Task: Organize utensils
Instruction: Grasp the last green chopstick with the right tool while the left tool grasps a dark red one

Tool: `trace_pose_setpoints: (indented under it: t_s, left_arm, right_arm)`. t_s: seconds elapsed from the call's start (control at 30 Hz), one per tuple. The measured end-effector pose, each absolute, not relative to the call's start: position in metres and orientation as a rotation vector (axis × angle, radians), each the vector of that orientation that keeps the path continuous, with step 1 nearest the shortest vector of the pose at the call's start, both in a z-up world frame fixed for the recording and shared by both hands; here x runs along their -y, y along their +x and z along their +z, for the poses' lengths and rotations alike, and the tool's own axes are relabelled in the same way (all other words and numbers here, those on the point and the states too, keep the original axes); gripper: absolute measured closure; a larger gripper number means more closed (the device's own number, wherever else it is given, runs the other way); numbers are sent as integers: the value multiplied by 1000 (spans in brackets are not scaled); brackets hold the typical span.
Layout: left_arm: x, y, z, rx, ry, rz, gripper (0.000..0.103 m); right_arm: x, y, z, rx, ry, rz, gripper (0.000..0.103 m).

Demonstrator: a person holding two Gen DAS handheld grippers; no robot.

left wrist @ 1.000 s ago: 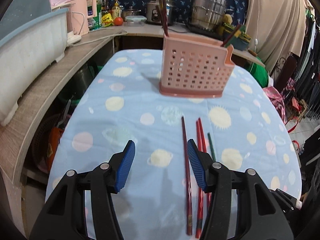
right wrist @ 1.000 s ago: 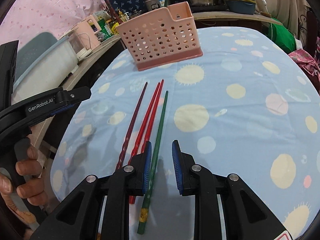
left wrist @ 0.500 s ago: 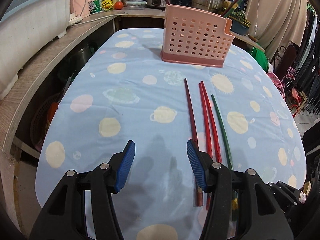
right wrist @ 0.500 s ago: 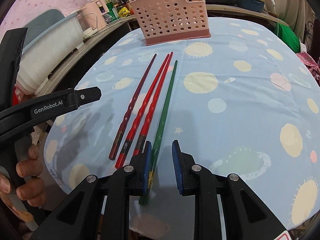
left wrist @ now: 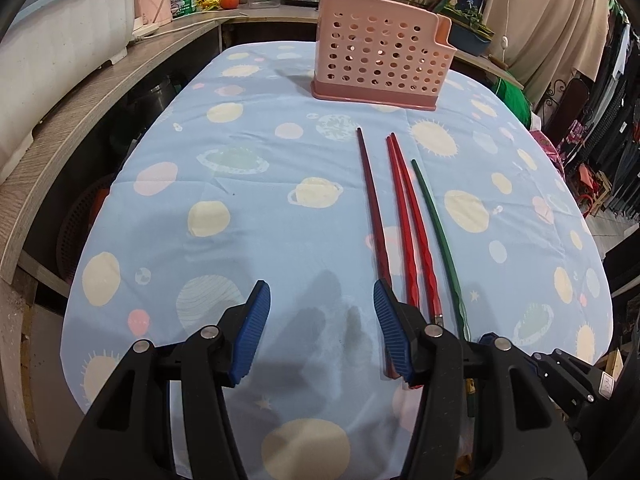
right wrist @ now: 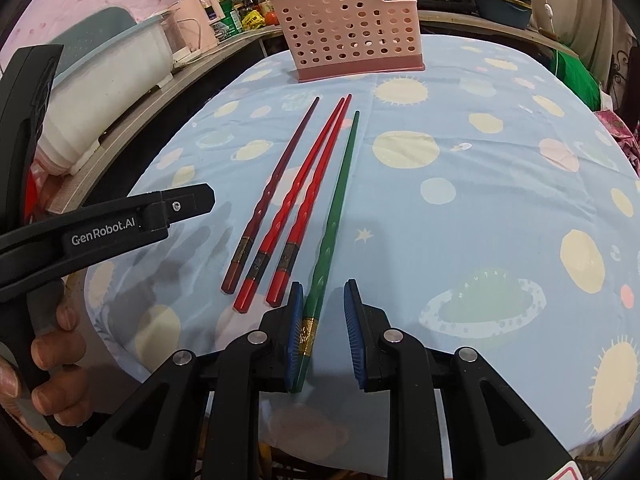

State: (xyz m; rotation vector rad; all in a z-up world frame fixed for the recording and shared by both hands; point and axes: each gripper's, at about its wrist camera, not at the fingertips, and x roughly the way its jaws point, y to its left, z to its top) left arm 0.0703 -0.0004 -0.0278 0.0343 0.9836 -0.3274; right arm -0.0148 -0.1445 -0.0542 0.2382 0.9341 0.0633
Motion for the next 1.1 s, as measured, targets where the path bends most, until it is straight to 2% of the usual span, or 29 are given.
trace_pose_setpoints:
  t_s: [0.13, 0.2, 0.27, 1.1]
  left_arm:
    - [2, 68, -29, -986, 40, -338, 52]
    - [2, 66, -30, -990, 42, -343, 52]
    - [2, 65, -31, -995, 41, -347, 51]
    - [21, 58, -52, -1049, 90, -385, 50]
  right_arm:
    - [144, -17, -55, -926, 222, 50, 85]
    - [145, -17, -55, -924, 225, 39, 93]
    - [149, -17, -56, -923, 235, 28, 95]
    - [157, -18, -58, -909, 278, 19, 96]
